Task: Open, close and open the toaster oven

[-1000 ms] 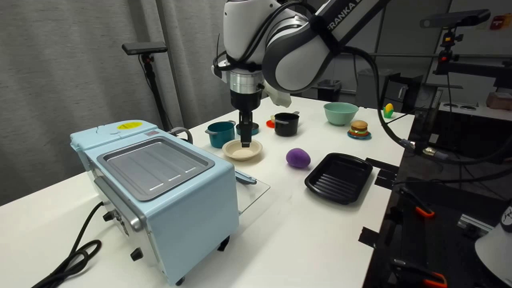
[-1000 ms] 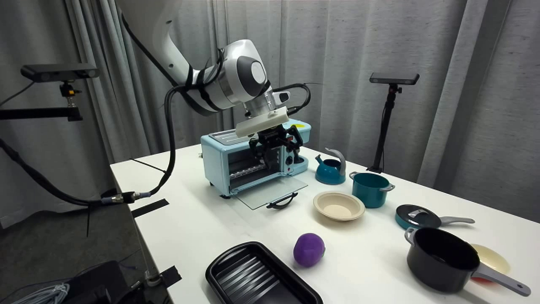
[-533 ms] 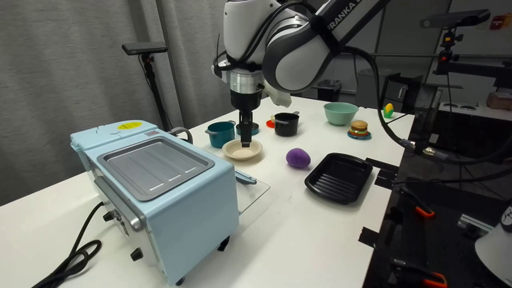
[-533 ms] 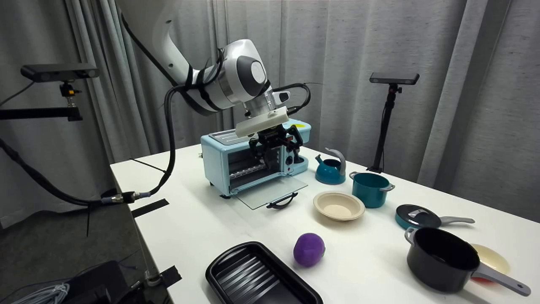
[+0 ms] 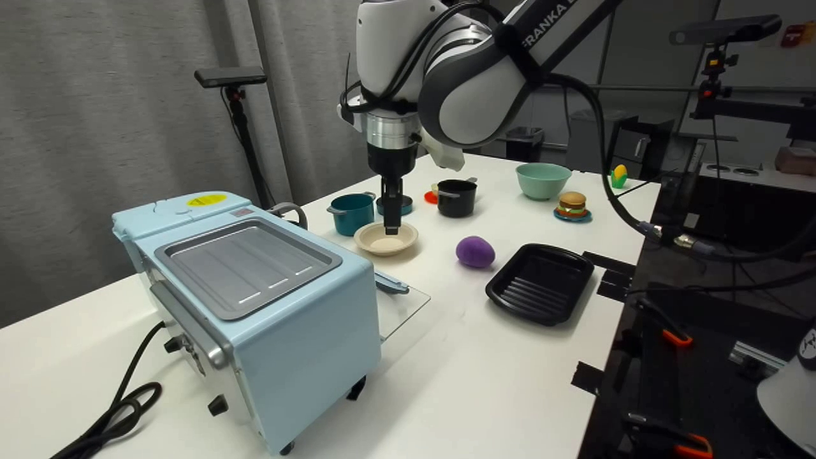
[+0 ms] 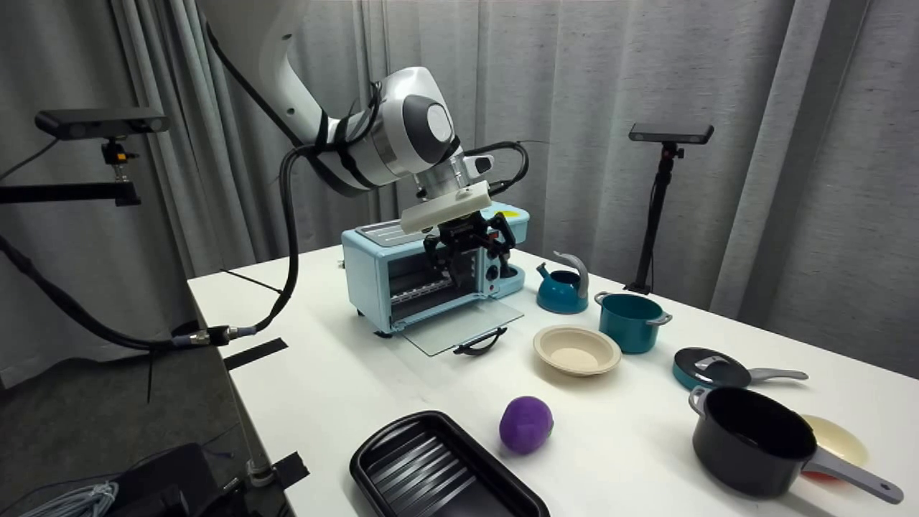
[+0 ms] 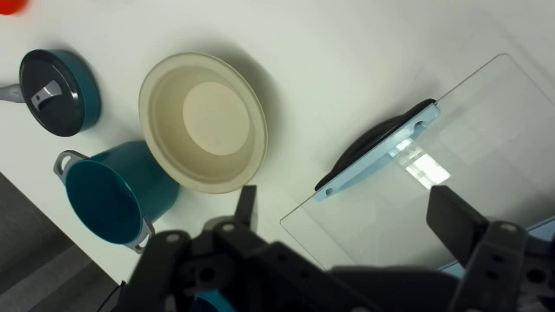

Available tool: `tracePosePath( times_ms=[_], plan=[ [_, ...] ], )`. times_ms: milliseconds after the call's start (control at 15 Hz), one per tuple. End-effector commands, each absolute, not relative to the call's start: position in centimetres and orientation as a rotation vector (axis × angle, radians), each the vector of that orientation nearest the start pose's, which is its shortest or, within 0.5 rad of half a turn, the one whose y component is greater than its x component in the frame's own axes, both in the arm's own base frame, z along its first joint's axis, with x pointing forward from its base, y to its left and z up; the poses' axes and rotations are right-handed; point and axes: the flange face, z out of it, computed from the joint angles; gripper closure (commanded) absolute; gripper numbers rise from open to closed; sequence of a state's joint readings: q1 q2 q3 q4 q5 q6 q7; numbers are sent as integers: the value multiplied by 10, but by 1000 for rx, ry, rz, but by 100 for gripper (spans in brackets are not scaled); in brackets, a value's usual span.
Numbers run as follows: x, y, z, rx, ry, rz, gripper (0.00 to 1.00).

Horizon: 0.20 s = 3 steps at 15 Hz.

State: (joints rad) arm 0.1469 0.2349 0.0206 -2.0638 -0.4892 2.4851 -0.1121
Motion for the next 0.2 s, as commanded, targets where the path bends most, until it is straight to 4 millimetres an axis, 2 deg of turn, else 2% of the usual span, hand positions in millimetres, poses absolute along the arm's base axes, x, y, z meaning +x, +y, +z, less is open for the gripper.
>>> tracePosePath(
  times_ms=[0,133],
  plan=[
    [593,102,339,-3271,-1087,-333,0],
    [593,102,339,-3271,-1087,-333,0]
  ],
)
